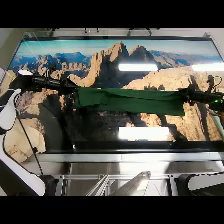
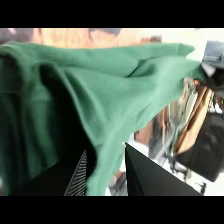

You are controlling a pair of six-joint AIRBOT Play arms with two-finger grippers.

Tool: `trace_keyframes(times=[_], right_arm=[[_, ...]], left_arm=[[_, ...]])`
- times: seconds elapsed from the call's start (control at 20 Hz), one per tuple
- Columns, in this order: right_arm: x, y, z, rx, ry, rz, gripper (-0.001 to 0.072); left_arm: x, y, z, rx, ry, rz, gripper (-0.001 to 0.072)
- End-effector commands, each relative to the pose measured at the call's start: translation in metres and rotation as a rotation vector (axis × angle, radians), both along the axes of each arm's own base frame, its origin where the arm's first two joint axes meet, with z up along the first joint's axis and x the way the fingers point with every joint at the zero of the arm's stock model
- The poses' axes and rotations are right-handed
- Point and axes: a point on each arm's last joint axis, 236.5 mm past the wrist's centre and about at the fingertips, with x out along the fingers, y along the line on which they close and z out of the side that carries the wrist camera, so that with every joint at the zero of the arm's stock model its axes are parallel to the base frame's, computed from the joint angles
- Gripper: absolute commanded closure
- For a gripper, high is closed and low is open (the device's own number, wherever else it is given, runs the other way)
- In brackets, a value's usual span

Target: Fold the shirts.

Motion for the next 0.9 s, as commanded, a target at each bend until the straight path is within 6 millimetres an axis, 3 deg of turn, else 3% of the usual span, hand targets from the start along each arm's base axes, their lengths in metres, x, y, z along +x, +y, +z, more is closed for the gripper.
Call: trace_keyframes(times=[0.0,0.05,0.15,0.25,0.35,0.45,0.55,0.6,0.75,0.8,0.85], right_arm=[[-0.005,-0.028,0.001,-0.101,-0.016,0.06,0.0333],[-0.008,-0.038,0.003,-0.136,-0.015,0.082,0.0329],[-0.014,-0.057,-0.001,-0.218,0.027,0.101,0.0052],[-0.019,-0.061,-0.012,-0.248,0.082,0.105,0.0051],[-0.019,-0.047,-0.025,-0.202,0.131,0.107,0.0051],[-0.02,-0.028,-0.043,-0.153,0.19,0.124,0.0051],[-0.015,0.0,-0.052,-0.077,0.212,0.142,0.0052],[-0.009,0.012,-0.05,-0.025,0.203,0.14,0.0123],[0.008,0.033,-0.042,0.093,0.174,0.1,0.0497],[0.01,0.035,-0.04,0.112,0.17,0.096,0.0676],[0.01,0.036,-0.038,0.119,0.169,0.098,0.0691]], left_arm=[[0.011,0.024,0.01,-0.013,0.046,0.005,0.046],[0.019,0.037,0.023,-0.011,0.026,0.031,0.046],[0.028,0.056,0.051,-0.007,-0.013,0.056,0.046],[0.032,0.064,0.075,0.008,-0.06,0.054,0.0461],[0.036,0.062,0.089,0.019,-0.096,0.072,0.0466],[0.032,0.048,0.093,0.025,-0.122,0.055,0.0709],[0.024,0.028,0.097,0.027,-0.151,0.0,0.0709],[0.019,0.015,0.1,0.027,-0.169,-0.035,0.0709],[0.001,-0.037,0.109,0.026,-0.237,-0.169,0.0709],[-0.005,-0.056,0.111,0.025,-0.256,-0.213,0.0709],[-0.012,-0.078,0.109,0.032,-0.27,-0.249,0.071]])
